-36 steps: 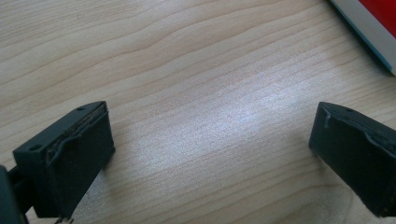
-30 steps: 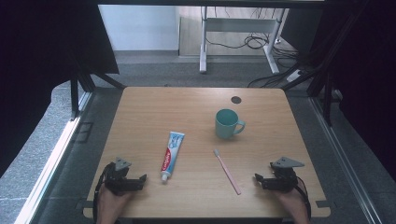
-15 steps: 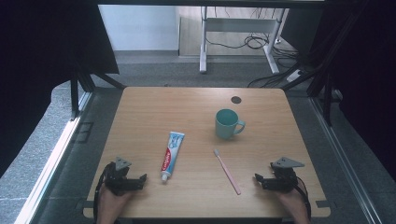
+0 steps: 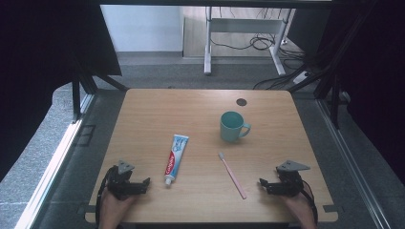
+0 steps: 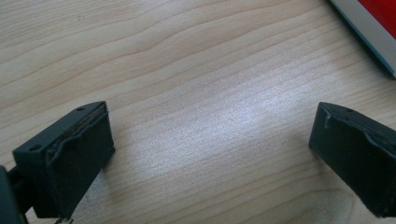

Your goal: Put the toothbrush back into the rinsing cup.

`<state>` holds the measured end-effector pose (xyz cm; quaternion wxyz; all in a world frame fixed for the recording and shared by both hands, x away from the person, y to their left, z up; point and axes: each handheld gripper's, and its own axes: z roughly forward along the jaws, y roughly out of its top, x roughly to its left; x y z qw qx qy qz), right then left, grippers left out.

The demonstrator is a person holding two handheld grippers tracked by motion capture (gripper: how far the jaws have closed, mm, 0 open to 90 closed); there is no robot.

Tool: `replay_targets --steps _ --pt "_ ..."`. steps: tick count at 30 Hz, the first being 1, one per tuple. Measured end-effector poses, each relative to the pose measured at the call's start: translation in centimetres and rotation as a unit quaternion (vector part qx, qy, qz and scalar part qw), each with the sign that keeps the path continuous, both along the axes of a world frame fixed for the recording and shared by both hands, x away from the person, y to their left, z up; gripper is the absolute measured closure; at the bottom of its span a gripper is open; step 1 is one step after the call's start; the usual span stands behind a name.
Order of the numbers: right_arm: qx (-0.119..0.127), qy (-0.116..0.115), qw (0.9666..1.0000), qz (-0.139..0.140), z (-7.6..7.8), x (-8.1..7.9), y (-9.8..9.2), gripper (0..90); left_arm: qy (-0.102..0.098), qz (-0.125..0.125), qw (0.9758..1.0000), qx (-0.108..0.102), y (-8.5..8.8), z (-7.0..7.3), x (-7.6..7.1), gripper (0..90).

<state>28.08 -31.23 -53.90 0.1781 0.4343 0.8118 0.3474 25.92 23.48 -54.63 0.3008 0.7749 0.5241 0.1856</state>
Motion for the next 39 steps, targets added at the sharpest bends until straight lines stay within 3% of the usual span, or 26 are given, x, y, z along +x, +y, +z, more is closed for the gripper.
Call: replay_targets --steps 10,21,31,39 --pt "-0.019 0.017 0.9996 0.014 0.4 0.0 0.4 9.3 0.0 0.001 1.0 0.001 -0.1 0.0 0.1 0.0" --pt "-0.02 0.041 0.9987 0.024 1.2 0.3 0.5 9.4 0.0 0.002 1.0 -0.001 -0.1 0.0 0.2 0.0" --pt "-0.034 0.067 0.9962 0.045 2.3 1.1 1.6 9.4 0.0 0.002 1.0 -0.001 -0.1 0.0 0.2 0.0" --pt "-0.057 0.091 0.9922 0.063 2.6 1.9 2.9 9.7 0.0 0.002 1.0 -0.001 -0.1 0.0 0.2 0.0"
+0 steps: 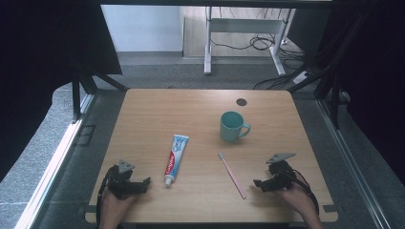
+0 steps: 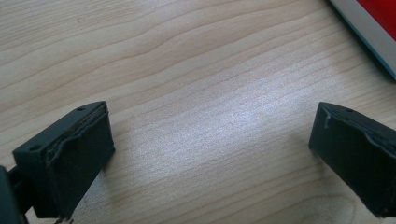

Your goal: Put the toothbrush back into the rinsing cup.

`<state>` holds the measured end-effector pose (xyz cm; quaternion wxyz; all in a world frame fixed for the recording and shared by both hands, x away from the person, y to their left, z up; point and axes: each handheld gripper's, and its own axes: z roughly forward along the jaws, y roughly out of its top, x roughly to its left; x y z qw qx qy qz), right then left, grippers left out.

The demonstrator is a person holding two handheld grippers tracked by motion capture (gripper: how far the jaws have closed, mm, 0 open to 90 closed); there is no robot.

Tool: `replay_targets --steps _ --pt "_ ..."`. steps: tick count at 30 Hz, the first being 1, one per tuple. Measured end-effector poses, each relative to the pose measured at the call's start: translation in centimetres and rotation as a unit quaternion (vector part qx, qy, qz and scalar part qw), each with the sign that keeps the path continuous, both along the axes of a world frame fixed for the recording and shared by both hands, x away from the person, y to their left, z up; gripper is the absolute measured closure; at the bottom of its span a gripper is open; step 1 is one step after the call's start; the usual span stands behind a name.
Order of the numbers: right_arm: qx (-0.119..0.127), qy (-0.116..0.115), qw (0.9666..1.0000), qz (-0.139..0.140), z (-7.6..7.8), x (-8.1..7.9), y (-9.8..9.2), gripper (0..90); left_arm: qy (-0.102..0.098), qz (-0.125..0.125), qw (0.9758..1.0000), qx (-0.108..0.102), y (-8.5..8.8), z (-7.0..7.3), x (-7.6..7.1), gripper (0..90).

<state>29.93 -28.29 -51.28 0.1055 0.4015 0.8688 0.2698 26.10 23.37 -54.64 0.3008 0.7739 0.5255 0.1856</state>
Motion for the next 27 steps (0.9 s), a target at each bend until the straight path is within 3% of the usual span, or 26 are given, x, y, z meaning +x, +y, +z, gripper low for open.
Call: replay_targets --steps 20,27 --pt "-0.049 0.056 0.997 0.019 1.2 1.4 3.3 12.9 0.0 0.0 1.0 0.0 0.0 0.0 0.0 0.0" --pt "-0.064 0.099 0.9925 0.031 1.4 2.2 4.7 13.3 0.0 0.0 1.0 0.0 0.0 0.0 0.0 0.0"
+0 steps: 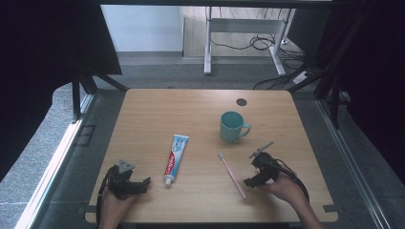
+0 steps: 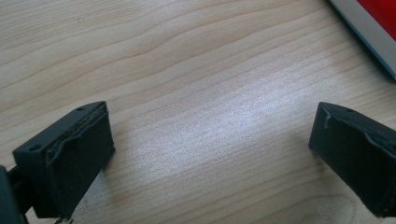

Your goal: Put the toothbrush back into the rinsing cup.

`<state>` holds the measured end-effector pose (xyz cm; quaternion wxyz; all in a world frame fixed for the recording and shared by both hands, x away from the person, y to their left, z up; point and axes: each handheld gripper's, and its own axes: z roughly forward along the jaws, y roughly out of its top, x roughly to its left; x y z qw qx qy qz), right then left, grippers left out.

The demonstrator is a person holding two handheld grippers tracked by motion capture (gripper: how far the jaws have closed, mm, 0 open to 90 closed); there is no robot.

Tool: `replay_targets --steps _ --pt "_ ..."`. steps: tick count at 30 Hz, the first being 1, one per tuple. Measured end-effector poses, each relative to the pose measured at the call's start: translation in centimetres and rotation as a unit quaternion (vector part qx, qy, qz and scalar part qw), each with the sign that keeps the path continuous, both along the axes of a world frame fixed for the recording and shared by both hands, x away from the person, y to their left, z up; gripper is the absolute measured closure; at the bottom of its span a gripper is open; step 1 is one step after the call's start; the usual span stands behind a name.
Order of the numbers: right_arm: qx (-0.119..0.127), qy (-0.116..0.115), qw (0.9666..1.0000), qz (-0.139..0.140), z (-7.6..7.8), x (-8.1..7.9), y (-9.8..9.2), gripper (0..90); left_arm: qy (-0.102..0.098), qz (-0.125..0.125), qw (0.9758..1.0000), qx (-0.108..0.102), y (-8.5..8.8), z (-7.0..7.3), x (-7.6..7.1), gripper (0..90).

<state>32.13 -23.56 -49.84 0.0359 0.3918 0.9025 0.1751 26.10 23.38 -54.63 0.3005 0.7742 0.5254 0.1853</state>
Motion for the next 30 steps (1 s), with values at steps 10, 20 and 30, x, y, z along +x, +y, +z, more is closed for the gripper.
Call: replay_targets --steps 10,20,30 --pt "-0.015 0.027 0.9995 0.01 0.2 0.8 1.7 18.1 0.0 0.0 1.0 0.0 0.0 0.0 0.0 0.0" --pt "-0.037 0.037 0.998 0.035 0.4 1.1 4.2 26.8 0.0 0.0 1.0 0.0 0.0 0.0 0.0 0.0" --pt "-0.053 0.057 0.996 0.043 0.3 1.7 6.5 34.6 0.0 0.0 1.0 0.0 0.0 0.0 0.0 0.0"
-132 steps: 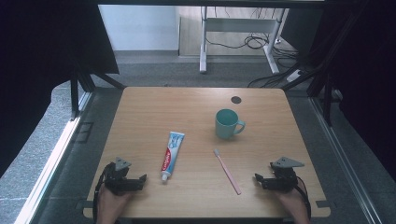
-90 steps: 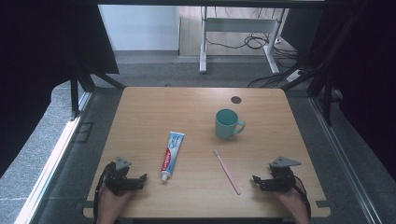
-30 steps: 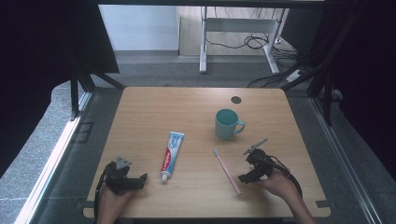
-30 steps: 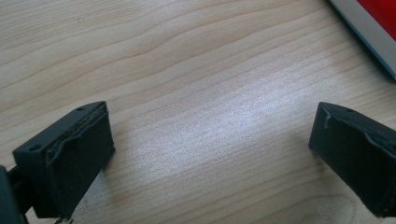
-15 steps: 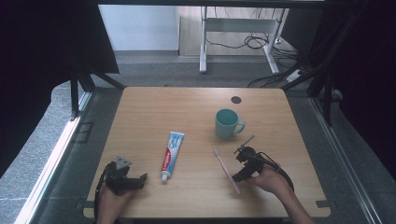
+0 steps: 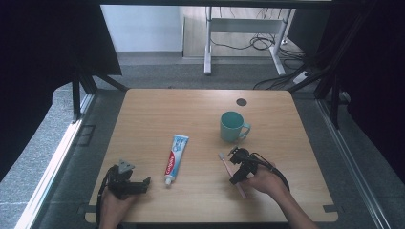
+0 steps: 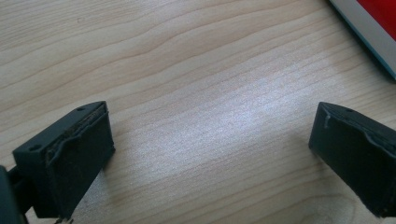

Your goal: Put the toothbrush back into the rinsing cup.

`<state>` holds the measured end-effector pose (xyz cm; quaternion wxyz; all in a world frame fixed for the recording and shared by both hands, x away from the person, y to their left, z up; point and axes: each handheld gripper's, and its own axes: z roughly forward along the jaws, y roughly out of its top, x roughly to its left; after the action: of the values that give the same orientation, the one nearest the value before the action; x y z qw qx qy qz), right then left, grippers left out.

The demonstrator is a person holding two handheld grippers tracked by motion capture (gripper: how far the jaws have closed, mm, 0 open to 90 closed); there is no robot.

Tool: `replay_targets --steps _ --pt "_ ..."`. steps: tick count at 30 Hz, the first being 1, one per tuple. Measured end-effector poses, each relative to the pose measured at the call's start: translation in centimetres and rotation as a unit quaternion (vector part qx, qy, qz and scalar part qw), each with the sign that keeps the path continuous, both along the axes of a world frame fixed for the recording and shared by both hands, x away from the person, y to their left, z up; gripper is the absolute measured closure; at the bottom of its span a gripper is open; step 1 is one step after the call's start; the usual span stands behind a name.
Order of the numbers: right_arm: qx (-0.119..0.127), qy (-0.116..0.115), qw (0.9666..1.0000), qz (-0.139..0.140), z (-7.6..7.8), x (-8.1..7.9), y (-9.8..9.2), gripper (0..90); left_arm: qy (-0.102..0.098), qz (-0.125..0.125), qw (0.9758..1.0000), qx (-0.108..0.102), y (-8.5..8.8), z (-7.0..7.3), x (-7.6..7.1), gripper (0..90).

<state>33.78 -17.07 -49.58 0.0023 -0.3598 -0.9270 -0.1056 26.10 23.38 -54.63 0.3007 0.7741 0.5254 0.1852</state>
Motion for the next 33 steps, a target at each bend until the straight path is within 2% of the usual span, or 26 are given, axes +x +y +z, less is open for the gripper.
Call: replay_targets --steps 12,20,22,24,25,31,33 --pt "-0.042 0.01 0.9991 0.005 -0.3 1.0 2.0 52.8 0.0 0.0 1.0 0.0 0.0 0.0 0.0 0.0" --pt "-0.067 0.009 0.9975 0.018 -0.5 1.5 2.4 64.6 0.0 0.0 1.0 0.0 0.0 0.0 0.0 0.0" --pt "-0.069 0.012 0.9973 0.022 -0.5 1.6 2.5 69.9 0.0 0.0 1.0 0.0 0.0 0.0 0.0 0.0" --pt "-0.071 0.014 0.9971 0.024 -0.5 1.7 2.6 71.5 0.0 0.0 1.0 0.0 0.0 0.0 0.0 0.0" --pt "-0.075 0.021 0.9966 0.026 -0.4 1.7 2.7 76.8 0.0 0.0 1.0 0.0 0.0 0.0 0.0 0.0" --pt "-0.073 0.021 0.9964 0.038 -0.4 1.7 2.5 78.3 0.0 0.0 1.0 0.0 0.0 0.0 0.0 0.0" --pt "-0.054 0.02 0.9978 0.031 -0.4 1.5 2.1 78.4 0.0 0.0 1.0 0.0 0.0 0.0 0.0 0.0"
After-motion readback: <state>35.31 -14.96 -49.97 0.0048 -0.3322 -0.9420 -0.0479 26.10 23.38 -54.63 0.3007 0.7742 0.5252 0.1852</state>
